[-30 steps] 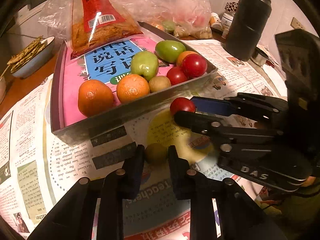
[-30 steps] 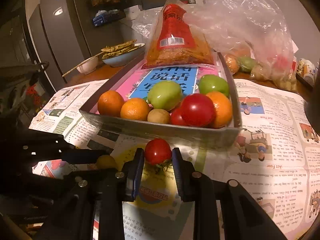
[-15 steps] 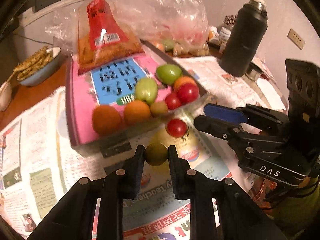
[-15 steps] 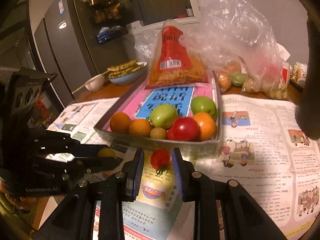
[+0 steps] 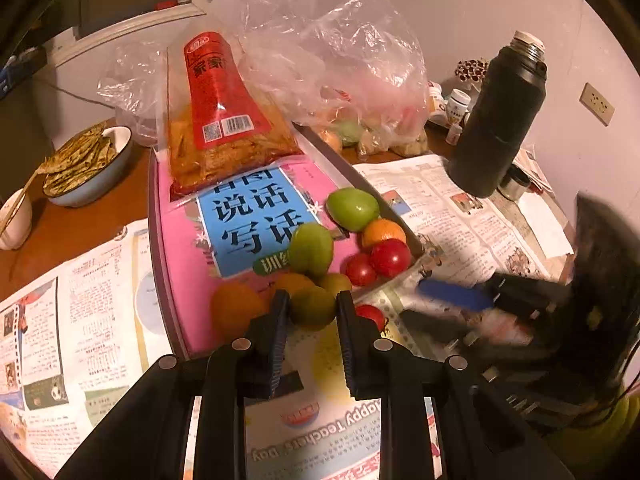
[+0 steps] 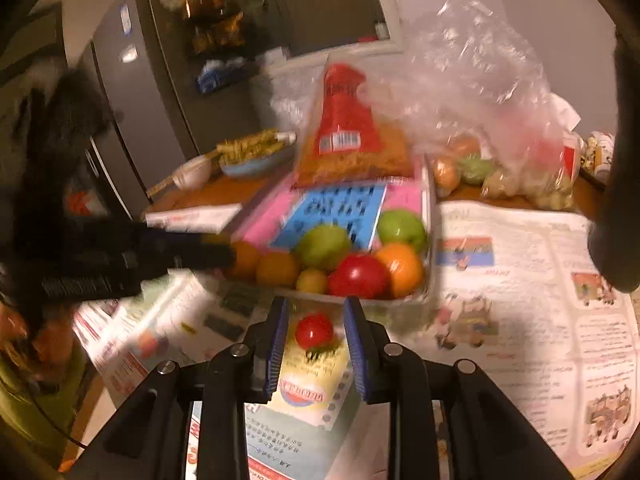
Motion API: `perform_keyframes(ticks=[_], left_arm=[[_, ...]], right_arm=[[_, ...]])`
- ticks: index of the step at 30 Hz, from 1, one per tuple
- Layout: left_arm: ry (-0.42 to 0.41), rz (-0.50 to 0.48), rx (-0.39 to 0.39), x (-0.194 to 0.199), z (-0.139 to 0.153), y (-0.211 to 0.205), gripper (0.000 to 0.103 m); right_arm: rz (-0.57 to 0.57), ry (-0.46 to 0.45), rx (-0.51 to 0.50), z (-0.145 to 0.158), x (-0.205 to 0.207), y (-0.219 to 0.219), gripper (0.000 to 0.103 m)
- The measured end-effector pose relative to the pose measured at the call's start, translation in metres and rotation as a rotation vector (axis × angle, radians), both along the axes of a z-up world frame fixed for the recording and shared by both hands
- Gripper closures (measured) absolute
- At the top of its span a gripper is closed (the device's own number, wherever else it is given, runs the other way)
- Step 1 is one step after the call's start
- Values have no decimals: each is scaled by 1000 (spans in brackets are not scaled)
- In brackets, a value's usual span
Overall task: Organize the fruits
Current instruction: 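Carry the tomato and kiwi over the tray and lower them onto the fruits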
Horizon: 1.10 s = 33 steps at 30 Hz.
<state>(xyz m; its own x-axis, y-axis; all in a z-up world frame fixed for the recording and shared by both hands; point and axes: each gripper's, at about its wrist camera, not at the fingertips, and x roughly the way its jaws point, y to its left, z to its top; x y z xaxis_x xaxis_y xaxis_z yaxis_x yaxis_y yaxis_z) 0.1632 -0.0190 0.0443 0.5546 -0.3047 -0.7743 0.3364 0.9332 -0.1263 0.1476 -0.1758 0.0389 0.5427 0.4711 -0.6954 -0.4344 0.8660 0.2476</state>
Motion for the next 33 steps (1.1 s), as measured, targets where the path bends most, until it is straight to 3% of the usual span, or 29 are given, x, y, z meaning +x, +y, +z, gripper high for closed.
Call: perform_keyframes(ticks=[6, 13, 18, 25, 33], left_arm=[[7, 0, 8, 7, -3, 1, 79], [17, 0, 6, 13, -7, 5, 79], [24, -12, 2, 19, -11, 1, 79], [47, -43, 11, 31, -20, -19, 79], [59, -67, 42, 40, -27, -42, 79]], right_arm=[[9, 72, -114, -28, 9, 27, 74], [-6, 94, -118, -43, 17, 35, 74], [8, 86, -28, -27, 8, 16, 74], [-69, -28, 41, 22, 19, -23, 74], [-111, -13, -11, 14, 60, -33, 74]])
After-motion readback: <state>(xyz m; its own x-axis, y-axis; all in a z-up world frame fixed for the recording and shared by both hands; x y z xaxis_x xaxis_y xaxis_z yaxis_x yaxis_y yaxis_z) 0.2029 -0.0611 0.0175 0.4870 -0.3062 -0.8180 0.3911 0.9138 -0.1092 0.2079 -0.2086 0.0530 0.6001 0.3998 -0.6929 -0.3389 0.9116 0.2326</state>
